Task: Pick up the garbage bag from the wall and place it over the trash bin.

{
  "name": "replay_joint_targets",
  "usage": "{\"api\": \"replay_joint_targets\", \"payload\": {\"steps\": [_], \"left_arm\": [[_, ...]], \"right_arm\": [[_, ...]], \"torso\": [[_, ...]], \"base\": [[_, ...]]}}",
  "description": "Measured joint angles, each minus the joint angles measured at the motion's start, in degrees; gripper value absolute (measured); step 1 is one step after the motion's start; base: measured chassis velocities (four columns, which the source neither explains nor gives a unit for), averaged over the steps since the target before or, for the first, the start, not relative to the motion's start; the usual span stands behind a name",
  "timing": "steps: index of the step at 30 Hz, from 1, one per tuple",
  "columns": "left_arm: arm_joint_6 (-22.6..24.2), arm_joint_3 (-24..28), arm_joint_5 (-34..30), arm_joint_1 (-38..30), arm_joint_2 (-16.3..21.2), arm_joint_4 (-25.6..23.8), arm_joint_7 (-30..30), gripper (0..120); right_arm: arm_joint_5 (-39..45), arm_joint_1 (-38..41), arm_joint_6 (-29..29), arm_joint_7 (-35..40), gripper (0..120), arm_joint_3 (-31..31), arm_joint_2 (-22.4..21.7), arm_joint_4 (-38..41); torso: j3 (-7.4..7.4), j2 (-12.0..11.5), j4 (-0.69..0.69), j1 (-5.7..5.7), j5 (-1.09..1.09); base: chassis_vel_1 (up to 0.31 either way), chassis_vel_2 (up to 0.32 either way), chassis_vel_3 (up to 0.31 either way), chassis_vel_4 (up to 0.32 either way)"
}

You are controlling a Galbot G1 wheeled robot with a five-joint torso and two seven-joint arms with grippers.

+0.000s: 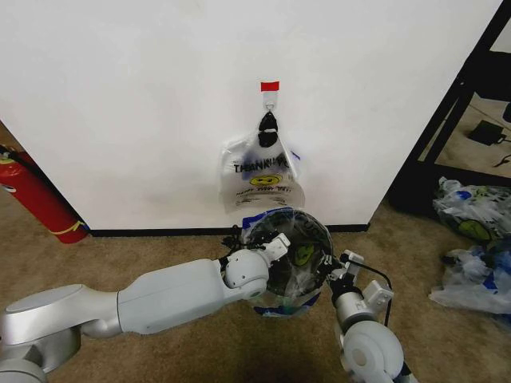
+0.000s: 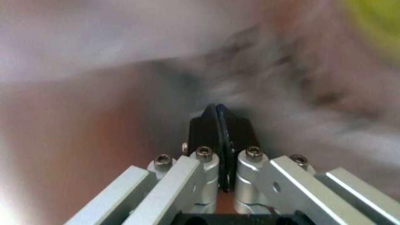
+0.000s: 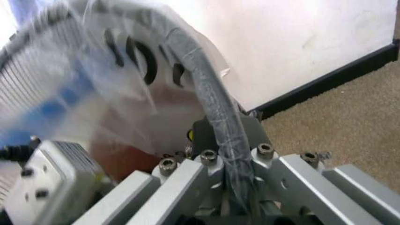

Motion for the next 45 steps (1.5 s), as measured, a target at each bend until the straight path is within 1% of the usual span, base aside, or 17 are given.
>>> {"api": "replay_joint_targets", "payload": {"steps": [4,5,7,12,19,23,27,32,41,45], "left_arm": [[0.0,1.4,-0.6,0.3,-2.0,-0.7,0.0,0],[0.0,1.4,-0.6,0.3,-2.0,-0.7,0.0,0],[0.0,1.8,-0.6,0.2,-3.3,0.3,-0.1,0],[0.0,2.3,-0.7,-0.7,-5.3,2.0,-0.1,0],[0.0,2.4,-0.8,-1.4,-6.9,4.7,-0.1,0],[0.0,2.4,-0.8,-1.5,-6.5,4.9,-0.1,0],[0.0,2.4,-0.6,-1.5,-4.1,4.6,0.3,0],[0.0,2.5,-0.4,-1.2,-2.9,4.4,0.4,0],[0.0,3.0,0.3,-1.0,-2.3,3.7,0.4,0],[0.0,2.9,-0.2,-1.0,-2.0,2.4,0.0,0]], "right_arm": [[0.1,-0.1,0.0,0.0,0,-0.1,0.3,0.1],[0.1,-0.1,0.0,0.0,0,-0.1,0.3,0.1],[0.0,-0.4,0.0,-0.2,0,-0.2,0.3,0.3],[-0.1,-0.8,0.0,-0.6,0,-0.2,0.5,0.7],[-0.2,-1.0,0.1,-1.1,0,-0.5,0.3,0.8],[-0.1,-0.9,0.1,-1.1,0,-0.5,0.1,0.8],[0.0,-0.6,0.1,-1.1,0,-0.3,-0.2,0.8],[0.0,-0.5,0.2,-1.1,0,-0.3,-0.3,0.8],[-0.1,-0.8,0.1,-1.1,0,0.2,-0.4,0.8],[0.1,-0.6,0.2,-1.0,0,0.3,-0.1,0.2]], "torso": [[0.0,0.0,-0.01,0.0,0.0],[0.0,0.0,-0.01,0.0,0.0],[0.0,0.0,-0.01,0.0,0.0],[0.0,0.0,-0.01,0.0,0.0],[0.0,0.0,-0.01,0.0,0.0],[0.0,0.0,-0.01,0.0,0.0],[0.0,0.0,0.01,0.0,0.0],[0.0,0.0,0.01,0.0,-0.01],[0.0,0.0,-0.01,0.0,-0.01],[0.0,0.0,0.0,0.0,0.0]], "base": [[0.0,0.0,0.0,0.0],[0.0,0.0,0.0,0.0],[0.0,0.0,0.0,0.0],[0.0,0.0,0.0,0.0],[0.0,0.0,0.0,0.0],[0.0,0.0,0.0,0.0],[0.0,0.0,0.0,0.0],[0.0,0.0,0.0,0.0],[0.0,0.0,0.0,0.0],[0.0,0.0,0.0,0.0]]}}
